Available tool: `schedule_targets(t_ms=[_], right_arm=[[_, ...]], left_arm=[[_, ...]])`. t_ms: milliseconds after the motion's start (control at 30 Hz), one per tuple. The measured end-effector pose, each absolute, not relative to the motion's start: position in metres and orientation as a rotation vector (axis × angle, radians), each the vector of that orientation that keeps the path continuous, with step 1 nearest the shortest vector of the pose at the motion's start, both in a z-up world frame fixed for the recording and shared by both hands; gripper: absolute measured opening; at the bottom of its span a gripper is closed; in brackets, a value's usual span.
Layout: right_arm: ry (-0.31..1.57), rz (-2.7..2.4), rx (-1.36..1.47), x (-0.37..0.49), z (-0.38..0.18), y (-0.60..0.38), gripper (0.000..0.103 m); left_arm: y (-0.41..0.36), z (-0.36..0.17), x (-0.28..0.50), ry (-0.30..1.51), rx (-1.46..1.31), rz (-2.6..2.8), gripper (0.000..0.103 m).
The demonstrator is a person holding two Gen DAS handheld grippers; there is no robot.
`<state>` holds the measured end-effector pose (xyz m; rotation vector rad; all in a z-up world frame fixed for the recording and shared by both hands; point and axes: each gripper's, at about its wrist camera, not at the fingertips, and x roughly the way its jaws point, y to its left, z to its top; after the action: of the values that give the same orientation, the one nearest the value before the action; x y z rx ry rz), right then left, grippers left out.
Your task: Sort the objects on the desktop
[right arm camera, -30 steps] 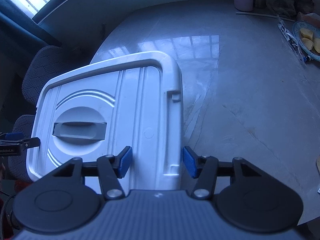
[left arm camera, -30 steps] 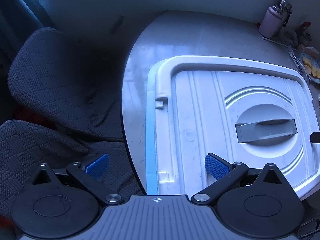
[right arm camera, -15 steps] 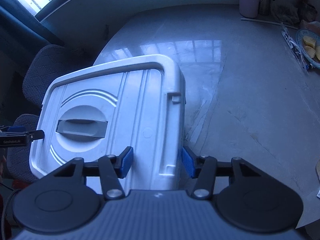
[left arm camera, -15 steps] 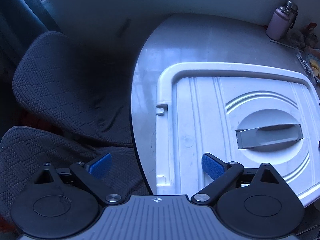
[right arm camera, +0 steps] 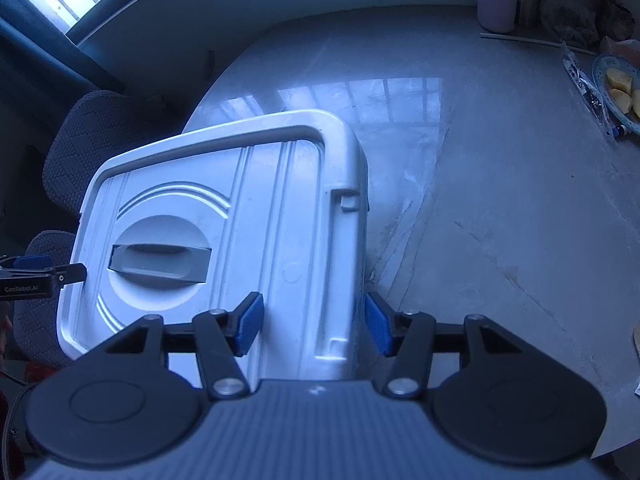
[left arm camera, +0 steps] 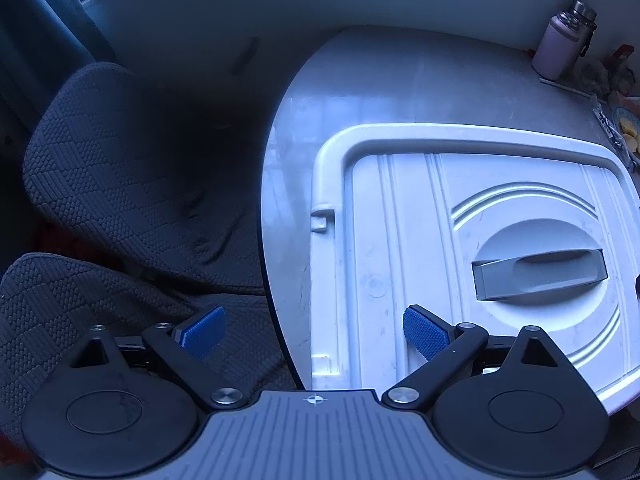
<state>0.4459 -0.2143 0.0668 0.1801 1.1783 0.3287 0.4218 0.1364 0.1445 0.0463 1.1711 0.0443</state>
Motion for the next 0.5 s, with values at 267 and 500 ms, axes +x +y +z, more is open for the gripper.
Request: schedule_targets(t_ms=[267, 500], right_arm=[[1.176, 0.287, 0.184, 0.443, 0.064, -0.217, 0.056], [1.171, 0.278, 0.138, 0.436, 0.071, -0.211, 0.056]], left_arm=[[0.140, 0.142, 0.422, 1.165, 0.032, 0.026, 0.098], [0.134, 0.149, 0.417, 1.172, 0.057, -0.010, 0.098]])
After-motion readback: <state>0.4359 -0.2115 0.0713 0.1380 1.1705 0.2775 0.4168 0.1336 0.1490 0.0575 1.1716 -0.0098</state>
